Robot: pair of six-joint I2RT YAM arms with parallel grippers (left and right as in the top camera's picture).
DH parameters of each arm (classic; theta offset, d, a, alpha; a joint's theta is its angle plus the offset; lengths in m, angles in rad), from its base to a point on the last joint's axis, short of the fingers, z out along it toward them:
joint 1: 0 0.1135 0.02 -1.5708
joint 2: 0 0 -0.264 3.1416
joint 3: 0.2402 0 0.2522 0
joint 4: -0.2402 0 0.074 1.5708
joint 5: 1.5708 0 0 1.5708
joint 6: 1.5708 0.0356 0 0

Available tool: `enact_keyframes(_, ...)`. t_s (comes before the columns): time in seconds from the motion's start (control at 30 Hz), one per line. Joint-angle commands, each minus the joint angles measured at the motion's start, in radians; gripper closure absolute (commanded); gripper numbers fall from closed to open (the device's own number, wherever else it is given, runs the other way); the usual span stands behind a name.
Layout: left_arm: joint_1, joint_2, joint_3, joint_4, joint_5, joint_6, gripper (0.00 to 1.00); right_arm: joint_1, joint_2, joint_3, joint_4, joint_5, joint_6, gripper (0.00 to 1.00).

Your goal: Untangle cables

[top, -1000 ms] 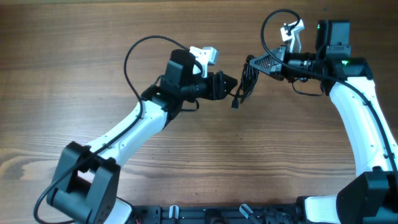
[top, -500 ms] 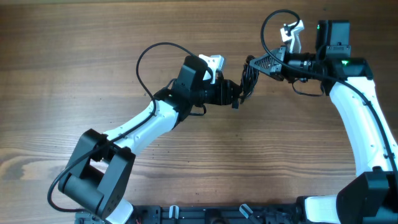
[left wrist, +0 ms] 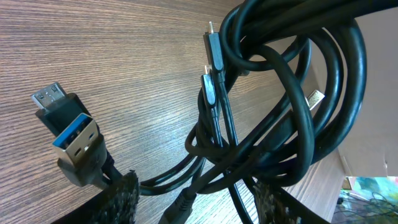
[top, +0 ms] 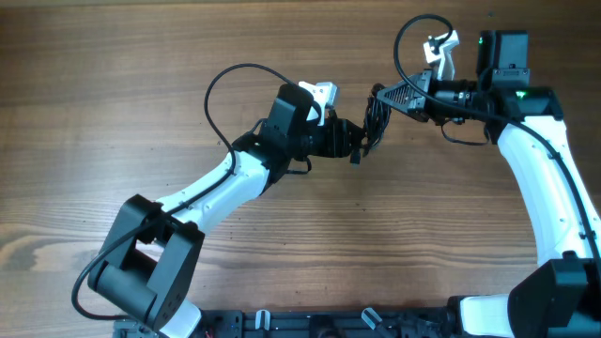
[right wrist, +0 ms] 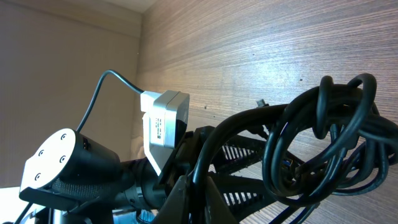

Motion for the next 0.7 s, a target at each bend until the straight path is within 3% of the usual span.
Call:
enact_keyframes(0.0, -0.003, 0.014, -0.005, 0.004, -0.013, -0.003, 0.39, 0.004, -0.032, 0.019, 0.002, -0.01, -0.021, 0.96)
enact_keyframes(0.67, -0.058, 0.023, -0.005, 0.023, -0.058, -0.029, 0.36, 0.004, -0.032, 0.018, 0.001, -0.009, -0.021, 0.96)
